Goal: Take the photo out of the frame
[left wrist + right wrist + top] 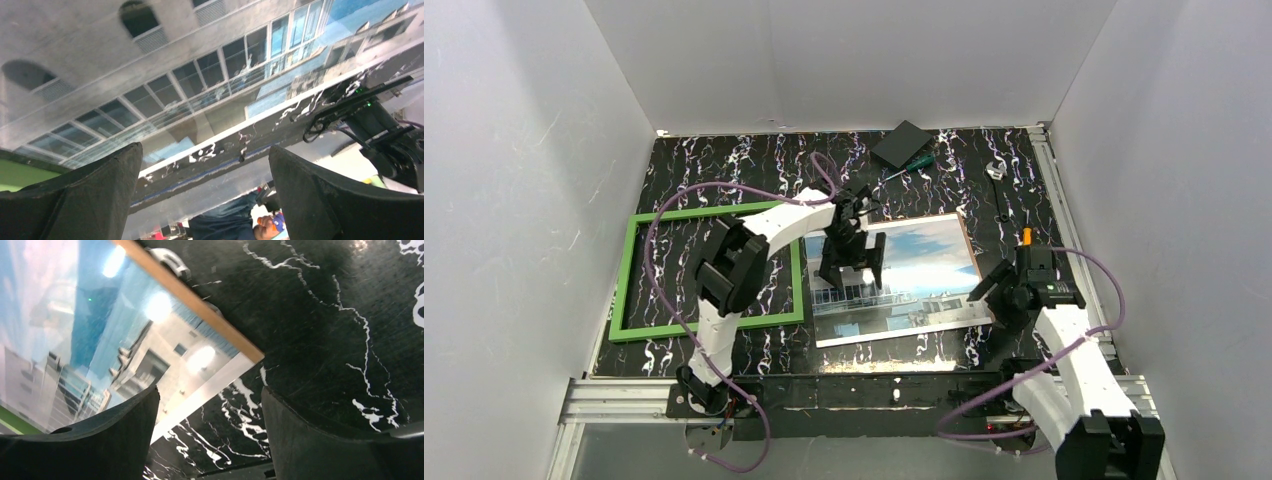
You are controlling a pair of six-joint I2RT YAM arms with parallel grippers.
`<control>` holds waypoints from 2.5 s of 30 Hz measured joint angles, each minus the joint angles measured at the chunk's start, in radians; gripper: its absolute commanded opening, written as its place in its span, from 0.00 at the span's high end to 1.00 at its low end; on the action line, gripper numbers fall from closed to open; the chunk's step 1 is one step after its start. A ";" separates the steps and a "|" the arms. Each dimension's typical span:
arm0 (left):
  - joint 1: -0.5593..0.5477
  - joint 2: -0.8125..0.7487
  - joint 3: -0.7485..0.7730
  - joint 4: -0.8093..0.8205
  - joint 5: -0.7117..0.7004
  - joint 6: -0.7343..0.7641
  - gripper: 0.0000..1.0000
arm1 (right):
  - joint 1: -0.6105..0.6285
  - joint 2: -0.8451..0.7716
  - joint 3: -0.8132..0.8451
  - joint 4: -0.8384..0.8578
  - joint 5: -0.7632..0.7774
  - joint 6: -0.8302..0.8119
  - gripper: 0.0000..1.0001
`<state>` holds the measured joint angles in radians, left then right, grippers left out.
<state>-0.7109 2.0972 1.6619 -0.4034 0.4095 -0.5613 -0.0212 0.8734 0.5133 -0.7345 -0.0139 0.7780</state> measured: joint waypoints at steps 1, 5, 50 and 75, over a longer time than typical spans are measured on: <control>0.011 -0.018 -0.022 0.009 0.005 0.000 0.02 | 0.037 -0.015 0.020 -0.016 0.016 0.000 0.18; 0.076 -0.141 -0.139 0.038 0.045 -0.013 0.02 | 0.170 -0.089 0.100 -0.012 0.038 -0.013 0.30; 0.043 -0.433 -0.662 0.419 -0.327 -0.174 0.02 | 0.185 0.372 0.065 0.404 -0.101 -0.029 0.43; 0.040 -0.466 -0.659 0.457 -0.250 -0.271 0.10 | 0.178 0.391 0.067 0.427 -0.114 -0.035 0.44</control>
<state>-0.6708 1.6314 1.0027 0.0540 0.1596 -0.8322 0.1566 1.2644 0.5804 -0.3077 -0.1276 0.7429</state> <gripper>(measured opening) 0.908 0.558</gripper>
